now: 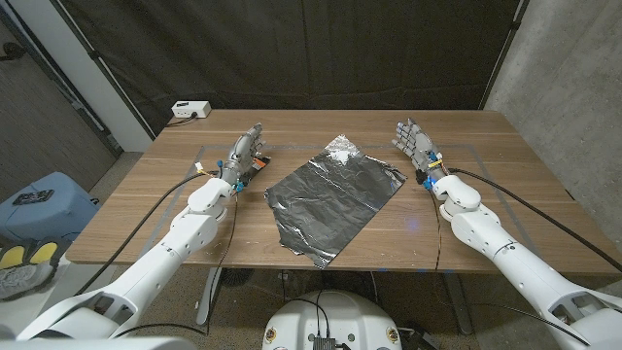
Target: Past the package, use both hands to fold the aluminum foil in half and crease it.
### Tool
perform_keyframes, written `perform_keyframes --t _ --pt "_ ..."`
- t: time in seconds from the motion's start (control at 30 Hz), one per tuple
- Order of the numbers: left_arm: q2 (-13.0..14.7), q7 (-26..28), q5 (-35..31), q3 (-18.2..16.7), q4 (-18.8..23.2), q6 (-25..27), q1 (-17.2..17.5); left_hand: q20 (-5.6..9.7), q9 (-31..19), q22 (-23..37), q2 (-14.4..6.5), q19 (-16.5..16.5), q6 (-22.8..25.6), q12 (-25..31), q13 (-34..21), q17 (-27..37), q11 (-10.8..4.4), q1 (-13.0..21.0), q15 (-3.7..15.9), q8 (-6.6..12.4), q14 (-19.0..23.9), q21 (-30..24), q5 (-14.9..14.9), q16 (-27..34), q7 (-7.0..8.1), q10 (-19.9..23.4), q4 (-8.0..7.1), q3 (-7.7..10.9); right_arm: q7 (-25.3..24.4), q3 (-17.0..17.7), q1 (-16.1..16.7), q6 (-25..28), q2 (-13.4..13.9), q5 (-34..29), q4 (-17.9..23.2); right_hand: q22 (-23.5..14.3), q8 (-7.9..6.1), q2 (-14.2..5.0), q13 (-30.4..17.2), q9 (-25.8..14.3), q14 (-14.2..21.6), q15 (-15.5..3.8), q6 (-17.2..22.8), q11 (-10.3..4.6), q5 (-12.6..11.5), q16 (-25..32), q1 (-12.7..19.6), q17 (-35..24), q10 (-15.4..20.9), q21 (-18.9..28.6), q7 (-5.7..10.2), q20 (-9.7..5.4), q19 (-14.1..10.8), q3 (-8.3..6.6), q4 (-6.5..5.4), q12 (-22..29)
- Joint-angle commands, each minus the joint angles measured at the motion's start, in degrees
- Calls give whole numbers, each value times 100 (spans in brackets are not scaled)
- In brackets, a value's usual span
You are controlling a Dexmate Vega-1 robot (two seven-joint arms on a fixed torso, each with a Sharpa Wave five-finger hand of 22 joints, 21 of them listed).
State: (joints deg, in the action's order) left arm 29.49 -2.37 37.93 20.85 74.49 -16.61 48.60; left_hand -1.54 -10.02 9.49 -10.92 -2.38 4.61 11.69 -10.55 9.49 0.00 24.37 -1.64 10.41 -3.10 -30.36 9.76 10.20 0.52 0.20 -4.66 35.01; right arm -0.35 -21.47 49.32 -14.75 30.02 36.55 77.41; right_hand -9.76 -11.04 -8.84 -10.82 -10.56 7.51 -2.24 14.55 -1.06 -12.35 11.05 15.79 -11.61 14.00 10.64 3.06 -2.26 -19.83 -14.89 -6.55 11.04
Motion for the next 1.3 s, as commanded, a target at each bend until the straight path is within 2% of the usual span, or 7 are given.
perform_keyframes --t 0.03,0.2,0.47,0.53,0.73,0.97,1.3 --pt "26 -7 27 -53 11 -75 51 0 -10 24 10 -40 37 26 -9 16 4 72 -7 25 -62 -11 33 34 -11 26 22 33 -95 -79 -51 150 -3 -94 91 -16 -32 4 -26 -17 69 -179 68 -3 -38 28 54 -28 58 26 -7 -131 -23 -49 23 25" --pt "0 14 -7 -31 24 -102 42 -6 -10 24 14 -34 50 31 -9 13 4 88 -12 26 -59 6 35 31 -18 48 51 40 -4 -100 -135 156 10 -105 21 -16 -36 3 -26 -17 73 -167 84 3 -39 30 61 -24 64 28 -10 -133 -23 -60 31 27" --pt "200 211 -304 66 445 81 67 -24 -8 23 41 13 158 45 -6 4 -9 165 3 49 -2 43 54 36 -21 116 176 77 81 -118 -240 156 20 -127 -76 -16 -35 -1 -26 -16 73 -167 90 9 -40 29 87 -14 70 30 -9 -129 -15 -90 57 28" --pt "308 358 -463 109 665 231 86 -20 -7 22 63 86 224 63 -3 0 -28 243 25 56 80 60 76 50 -32 197 298 109 93 -126 -257 183 31 -133 -78 -16 -35 -2 -26 -16 72 -165 92 8 -40 28 93 -12 70 30 -9 -129 -14 -96 63 28" --pt "594 597 -874 204 1226 493 159 -21 -7 36 160 442 691 100 1 6 -130 729 132 99 555 152 261 87 12 536 1050 242 133 -155 -292 163 6 -147 -126 -16 -33 -3 -27 -15 74 -164 97 27 -40 26 123 -2 72 32 -11 -131 -12 -123 91 28" --pt "824 638 -1016 185 1609 641 280 6 -8 46 227 616 1004 148 -7 13 -222 911 175 128 822 179 391 112 53 795 1334 223 141 -186 -335 146 11 -212 -142 -16 -28 1 -27 -15 55 -157 91 6 -37 18 147 4 55 32 -13 -134 -3 -147 116 20" --pt "1096 558 -1194 174 1834 751 342 -20 -12 61 234 754 1376 193 -28 20 -297 1209 198 150 1060 221 631 114 166 1087 1503 283 58 -212 -343 227 98 -334 -20 -16 -23 11 -27 -14 33 -158 86 16 -32 10 174 12 56 31 -14 -132 12 -172 147 21"
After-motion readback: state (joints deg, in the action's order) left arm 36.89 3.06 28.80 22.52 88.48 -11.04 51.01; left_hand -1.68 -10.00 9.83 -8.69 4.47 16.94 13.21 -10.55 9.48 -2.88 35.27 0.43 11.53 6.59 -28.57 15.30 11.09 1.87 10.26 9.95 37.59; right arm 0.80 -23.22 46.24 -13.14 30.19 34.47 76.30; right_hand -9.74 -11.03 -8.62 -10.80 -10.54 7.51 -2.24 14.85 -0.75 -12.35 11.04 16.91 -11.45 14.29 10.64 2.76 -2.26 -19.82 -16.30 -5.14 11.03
